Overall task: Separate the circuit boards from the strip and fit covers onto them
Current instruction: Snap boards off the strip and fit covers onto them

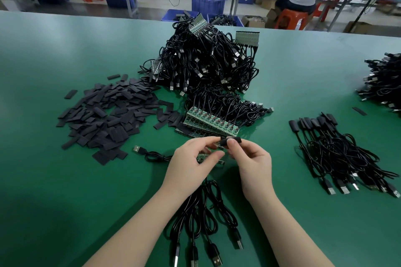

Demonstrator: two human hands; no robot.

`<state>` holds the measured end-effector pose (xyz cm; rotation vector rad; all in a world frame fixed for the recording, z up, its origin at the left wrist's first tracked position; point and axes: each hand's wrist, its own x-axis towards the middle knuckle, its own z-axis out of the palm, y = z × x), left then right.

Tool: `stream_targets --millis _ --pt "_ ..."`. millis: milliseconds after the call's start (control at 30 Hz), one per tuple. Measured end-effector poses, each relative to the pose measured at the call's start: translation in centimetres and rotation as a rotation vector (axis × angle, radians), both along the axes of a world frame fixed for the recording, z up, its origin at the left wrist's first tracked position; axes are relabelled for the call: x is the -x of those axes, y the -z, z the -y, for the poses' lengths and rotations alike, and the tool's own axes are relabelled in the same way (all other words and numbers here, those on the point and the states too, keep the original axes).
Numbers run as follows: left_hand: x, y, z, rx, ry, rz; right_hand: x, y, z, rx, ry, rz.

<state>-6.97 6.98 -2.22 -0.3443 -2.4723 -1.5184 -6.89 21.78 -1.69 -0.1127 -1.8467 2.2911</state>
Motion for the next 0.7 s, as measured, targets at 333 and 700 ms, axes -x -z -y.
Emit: stream_targets --millis 333,700 --pt "0.5 0.5 0.5 0.473 0.001 -0.018 0.7 0.5 -1.2 -0.051 0.111 0.078" --pt "0.4 0.4 0.9 0.208 -0.066 -0.039 0.4 0.3 -0.8 -0.129 0.026 0.023"
